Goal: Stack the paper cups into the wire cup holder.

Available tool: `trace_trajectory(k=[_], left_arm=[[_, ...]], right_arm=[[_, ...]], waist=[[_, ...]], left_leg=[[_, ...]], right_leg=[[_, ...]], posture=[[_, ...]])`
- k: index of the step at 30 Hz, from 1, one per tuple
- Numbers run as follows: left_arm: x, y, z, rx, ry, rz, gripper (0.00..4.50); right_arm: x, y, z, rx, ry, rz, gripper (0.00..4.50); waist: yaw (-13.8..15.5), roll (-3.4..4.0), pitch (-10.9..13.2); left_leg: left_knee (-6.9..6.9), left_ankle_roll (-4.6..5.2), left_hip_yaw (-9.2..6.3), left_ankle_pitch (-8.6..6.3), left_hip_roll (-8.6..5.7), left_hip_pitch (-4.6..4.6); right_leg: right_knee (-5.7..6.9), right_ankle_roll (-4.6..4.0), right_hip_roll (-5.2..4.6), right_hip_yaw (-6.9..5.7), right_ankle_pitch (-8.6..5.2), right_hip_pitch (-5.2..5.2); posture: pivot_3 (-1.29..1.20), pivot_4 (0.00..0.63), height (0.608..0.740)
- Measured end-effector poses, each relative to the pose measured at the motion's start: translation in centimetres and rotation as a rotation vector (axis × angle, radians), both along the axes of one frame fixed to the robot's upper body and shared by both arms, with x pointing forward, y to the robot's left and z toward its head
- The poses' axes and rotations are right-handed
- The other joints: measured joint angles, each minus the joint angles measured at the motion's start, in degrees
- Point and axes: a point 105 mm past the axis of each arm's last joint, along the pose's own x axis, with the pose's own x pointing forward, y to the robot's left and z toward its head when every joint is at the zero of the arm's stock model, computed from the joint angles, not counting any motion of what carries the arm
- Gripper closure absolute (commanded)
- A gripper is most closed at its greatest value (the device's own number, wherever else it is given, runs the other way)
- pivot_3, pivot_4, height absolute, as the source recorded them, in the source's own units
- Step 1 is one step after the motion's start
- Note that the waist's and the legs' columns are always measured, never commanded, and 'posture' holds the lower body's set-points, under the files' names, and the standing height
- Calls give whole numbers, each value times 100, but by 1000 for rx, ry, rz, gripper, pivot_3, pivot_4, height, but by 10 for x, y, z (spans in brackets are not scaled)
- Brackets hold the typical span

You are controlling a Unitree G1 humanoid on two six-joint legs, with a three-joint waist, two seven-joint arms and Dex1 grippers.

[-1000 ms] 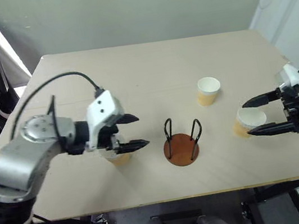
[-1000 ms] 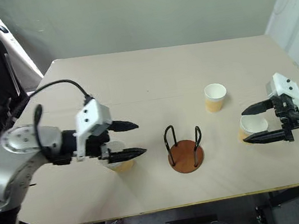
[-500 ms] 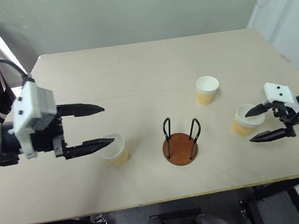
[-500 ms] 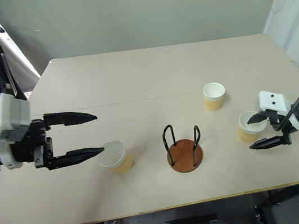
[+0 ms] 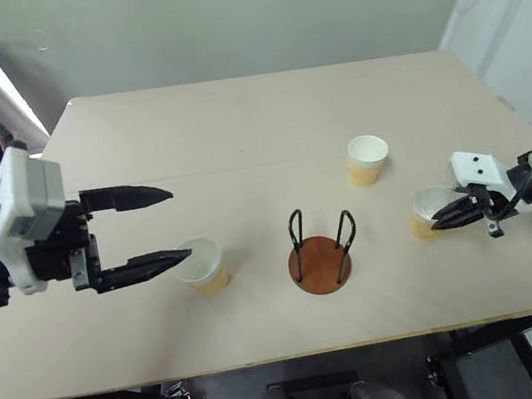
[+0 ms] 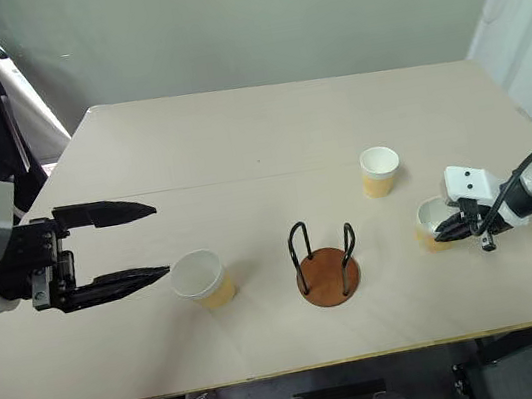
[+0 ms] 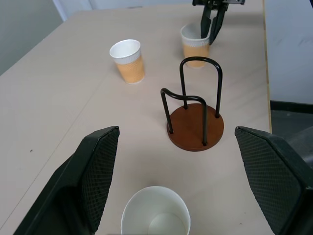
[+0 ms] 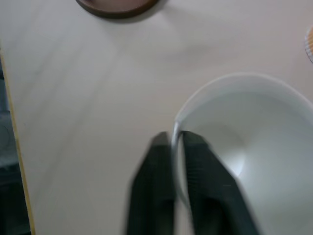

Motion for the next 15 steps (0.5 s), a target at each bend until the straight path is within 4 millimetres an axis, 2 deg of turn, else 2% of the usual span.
trace_trajectory(k=[3,5,6,10,12,13,15], left_arm=[[0,2,-3,10,13,12,440],[2,5,-3,22,13,29,440],[3,6,-2,29,6,37,440],[3,9,0,31,-4,44,440],[3,9,0,31,-5,44,440],[3,9,0,31,-7,45,440],[4,9,-1,31,-8,47,440]], right_arm=[[-3,4,8,49,21,28,4451],[-5,10,23,117,16,51,4451],[-4,15,38,168,-5,68,4451],[-10,48,123,356,-204,228,4451],[-21,66,149,409,-266,334,4451],[-28,77,155,430,-269,402,4451],[-36,94,151,453,-234,488,4451]], waist=[[-1,2,1],[-2,7,4],[-7,8,5],[-35,10,6],[-44,1,0],[-45,-8,-5],[-44,-10,-6]], left_leg=[[-2,-4,0,2,0,-2],[-4,-8,1,5,0,-6],[-6,-11,1,7,0,-6],[-38,-25,-1,24,3,-4],[-52,-32,-4,29,9,0],[-61,-37,-7,32,10,4],[-69,-42,-12,35,11,4]], right_leg=[[0,-2,1,0,0,-2],[0,-4,1,0,1,-7],[1,-5,1,1,1,-9],[0,-23,5,0,3,-23],[0,-36,8,-6,-3,-25],[0,-42,8,-10,-6,-24],[0,-46,10,-13,-8,-27]], posture=[[0,150,740],[0,150,740],[0,150,740],[0,150,740],[0,150,740],[0,150,740],[0,150,740]])
